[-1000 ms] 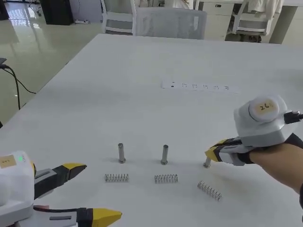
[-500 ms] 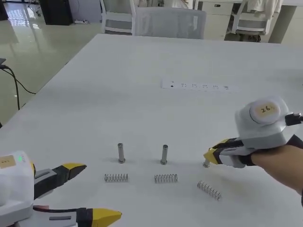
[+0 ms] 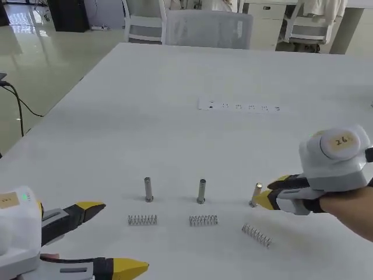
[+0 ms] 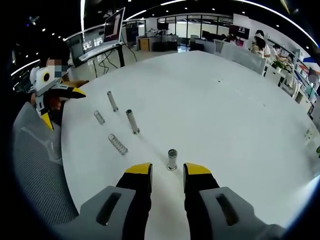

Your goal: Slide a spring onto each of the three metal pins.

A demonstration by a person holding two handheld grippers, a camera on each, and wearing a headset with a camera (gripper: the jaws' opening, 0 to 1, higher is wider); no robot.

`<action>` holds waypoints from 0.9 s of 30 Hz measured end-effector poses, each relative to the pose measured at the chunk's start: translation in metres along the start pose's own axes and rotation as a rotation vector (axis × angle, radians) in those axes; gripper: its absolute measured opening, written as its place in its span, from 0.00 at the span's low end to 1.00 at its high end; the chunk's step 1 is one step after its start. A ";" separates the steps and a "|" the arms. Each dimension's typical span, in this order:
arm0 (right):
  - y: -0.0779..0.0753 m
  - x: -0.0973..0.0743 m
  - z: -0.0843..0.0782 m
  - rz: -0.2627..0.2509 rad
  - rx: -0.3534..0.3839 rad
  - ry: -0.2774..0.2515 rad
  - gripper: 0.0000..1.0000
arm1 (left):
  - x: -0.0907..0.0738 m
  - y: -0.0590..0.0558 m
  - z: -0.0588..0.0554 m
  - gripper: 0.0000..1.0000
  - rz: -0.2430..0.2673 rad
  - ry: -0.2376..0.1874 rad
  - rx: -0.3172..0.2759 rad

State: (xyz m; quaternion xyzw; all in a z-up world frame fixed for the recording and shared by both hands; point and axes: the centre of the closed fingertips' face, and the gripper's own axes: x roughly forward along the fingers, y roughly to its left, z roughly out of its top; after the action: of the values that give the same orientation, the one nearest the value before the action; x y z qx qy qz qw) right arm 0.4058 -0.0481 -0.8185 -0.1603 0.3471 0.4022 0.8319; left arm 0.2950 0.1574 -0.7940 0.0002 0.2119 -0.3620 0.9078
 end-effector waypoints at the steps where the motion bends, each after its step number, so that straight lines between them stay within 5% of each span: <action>1: 0.002 0.000 -0.002 0.007 -0.001 0.006 0.23 | 0.000 0.000 0.000 0.83 -0.001 0.001 0.000; 27: 0.044 0.002 -0.046 0.129 -0.047 0.163 0.17 | 0.000 -0.001 0.001 0.82 -0.006 -0.001 -0.004</action>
State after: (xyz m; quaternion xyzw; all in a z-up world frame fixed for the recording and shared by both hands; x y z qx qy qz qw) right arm 0.3513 -0.0445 -0.8524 -0.1891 0.4138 0.4486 0.7692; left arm 0.2946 0.1566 -0.7934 -0.0022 0.2121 -0.3644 0.9068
